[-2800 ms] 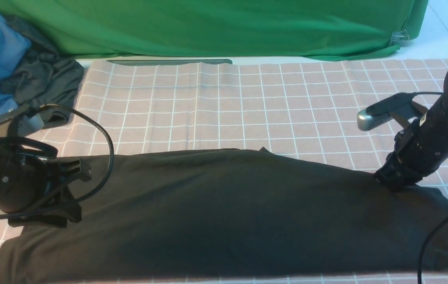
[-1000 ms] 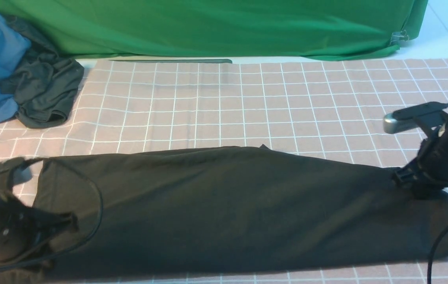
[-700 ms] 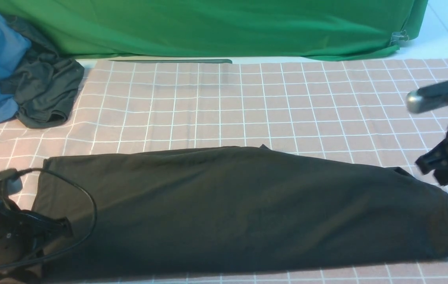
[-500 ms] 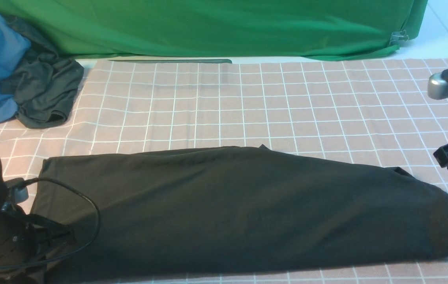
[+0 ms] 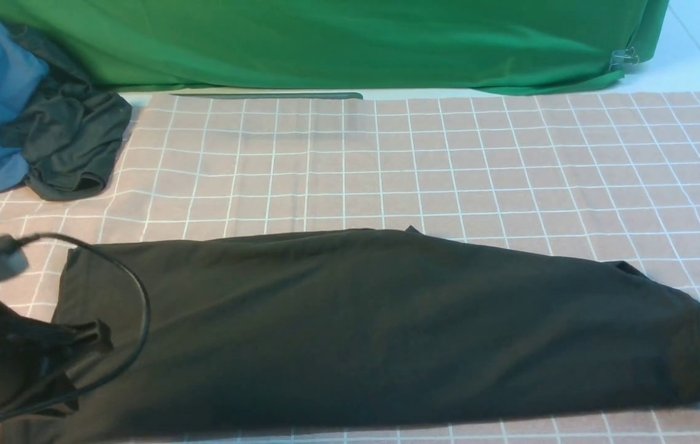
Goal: Fold a long-sleeved shirt over a pink coffee tablecloth.
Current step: 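Pull the folded dark garment lengthwise by its ends to straighten it flat on the table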
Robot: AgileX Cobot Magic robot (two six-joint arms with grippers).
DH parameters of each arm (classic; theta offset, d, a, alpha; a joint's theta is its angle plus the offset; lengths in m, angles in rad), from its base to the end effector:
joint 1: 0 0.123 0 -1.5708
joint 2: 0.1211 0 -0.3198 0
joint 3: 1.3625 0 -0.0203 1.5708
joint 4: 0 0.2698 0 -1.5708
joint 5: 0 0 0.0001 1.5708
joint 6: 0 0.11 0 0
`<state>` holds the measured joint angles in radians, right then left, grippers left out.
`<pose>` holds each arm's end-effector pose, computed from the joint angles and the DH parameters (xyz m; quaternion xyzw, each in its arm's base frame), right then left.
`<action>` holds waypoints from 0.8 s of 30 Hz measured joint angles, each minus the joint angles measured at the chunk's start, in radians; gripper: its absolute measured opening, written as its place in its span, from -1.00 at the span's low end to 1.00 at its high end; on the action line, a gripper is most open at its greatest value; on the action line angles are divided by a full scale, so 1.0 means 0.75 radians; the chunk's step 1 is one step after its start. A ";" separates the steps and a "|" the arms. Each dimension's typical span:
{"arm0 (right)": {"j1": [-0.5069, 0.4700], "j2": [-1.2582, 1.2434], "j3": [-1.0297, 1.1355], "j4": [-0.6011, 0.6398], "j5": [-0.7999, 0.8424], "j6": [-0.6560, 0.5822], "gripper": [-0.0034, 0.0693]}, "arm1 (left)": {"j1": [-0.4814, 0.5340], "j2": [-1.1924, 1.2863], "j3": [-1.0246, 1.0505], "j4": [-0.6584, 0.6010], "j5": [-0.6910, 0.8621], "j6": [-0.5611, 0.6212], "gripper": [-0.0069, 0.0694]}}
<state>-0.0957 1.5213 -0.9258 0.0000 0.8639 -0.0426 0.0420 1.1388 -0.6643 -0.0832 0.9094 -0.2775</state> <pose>0.2887 -0.0277 0.2205 0.0264 0.9947 -0.0069 0.0989 0.1896 0.0007 0.2387 -0.1780 0.9739 -0.0518 0.1313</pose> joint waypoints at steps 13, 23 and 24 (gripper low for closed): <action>-0.008 0.289 0.003 0.116 -0.169 -0.020 0.96 | 0.000 -0.195 0.000 -0.013 0.007 0.004 -0.78; 0.058 0.294 0.003 0.152 -0.194 -0.108 -0.18 | 0.000 -0.195 0.000 -0.013 -0.007 0.005 -0.78; 0.063 0.294 0.003 0.158 -0.194 -0.121 -0.34 | 0.000 -0.195 0.000 -0.013 -0.007 0.005 -0.78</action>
<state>-0.0481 1.7421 -0.9232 0.1186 0.7187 -0.1330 0.0420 0.9925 -0.6643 -0.0931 0.9042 -0.2737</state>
